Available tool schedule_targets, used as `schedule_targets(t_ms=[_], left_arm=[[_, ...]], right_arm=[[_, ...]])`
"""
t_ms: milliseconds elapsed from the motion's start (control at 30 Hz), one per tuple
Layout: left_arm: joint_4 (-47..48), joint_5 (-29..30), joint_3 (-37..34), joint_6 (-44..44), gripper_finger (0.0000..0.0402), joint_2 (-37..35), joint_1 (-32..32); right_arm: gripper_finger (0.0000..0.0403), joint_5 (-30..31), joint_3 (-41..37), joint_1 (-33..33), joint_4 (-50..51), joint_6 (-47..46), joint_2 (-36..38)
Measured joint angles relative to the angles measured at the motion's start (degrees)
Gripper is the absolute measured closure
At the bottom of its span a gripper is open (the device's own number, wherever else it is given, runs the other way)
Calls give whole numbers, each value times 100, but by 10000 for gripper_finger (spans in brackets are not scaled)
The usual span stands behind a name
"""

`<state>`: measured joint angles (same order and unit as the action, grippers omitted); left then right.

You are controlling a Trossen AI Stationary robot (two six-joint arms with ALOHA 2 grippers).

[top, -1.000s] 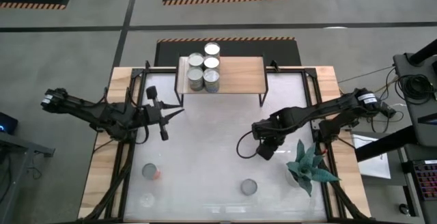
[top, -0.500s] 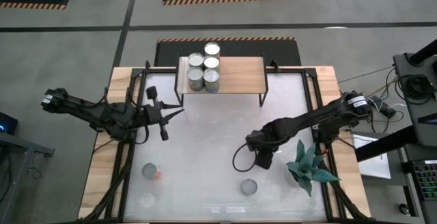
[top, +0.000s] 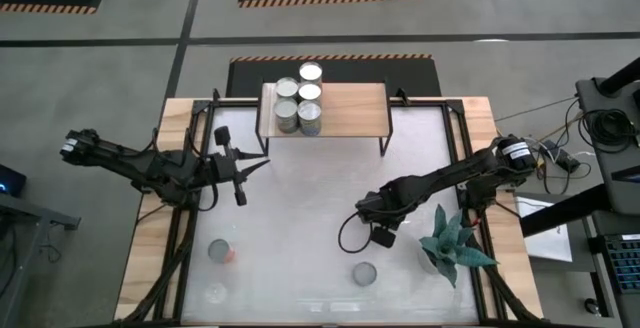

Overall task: Pick and place cans onto a shelf
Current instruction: Put the small canned peas on the shelf

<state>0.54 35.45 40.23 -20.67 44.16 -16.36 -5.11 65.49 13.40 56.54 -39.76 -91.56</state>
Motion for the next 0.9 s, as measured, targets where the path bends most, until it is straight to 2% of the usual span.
schedule_targets(t_ms=[133, 400, 600, 800, 900], left_arm=[[-1, 1, 0, 0, 365, 0, 0], [-8, 0, 0, 0, 365, 0, 0], [-72, -1, 0, 0, 365, 2, 0], [-84, -1, 2, -2, 365, 2, 0], [-98, -1, 1, -2, 365, 2, 0]], right_arm=[[393, 44, 97, -6, 78, 11, 128], [394, 268, 781, -59, 65, 223, 316], [394, 851, 1884, -357, 117, 1122, 317], [394, 1864, 3331, -957, 1294, 2248, 141], [394, 2075, 3937, -1513, 1566, 2806, 17]])
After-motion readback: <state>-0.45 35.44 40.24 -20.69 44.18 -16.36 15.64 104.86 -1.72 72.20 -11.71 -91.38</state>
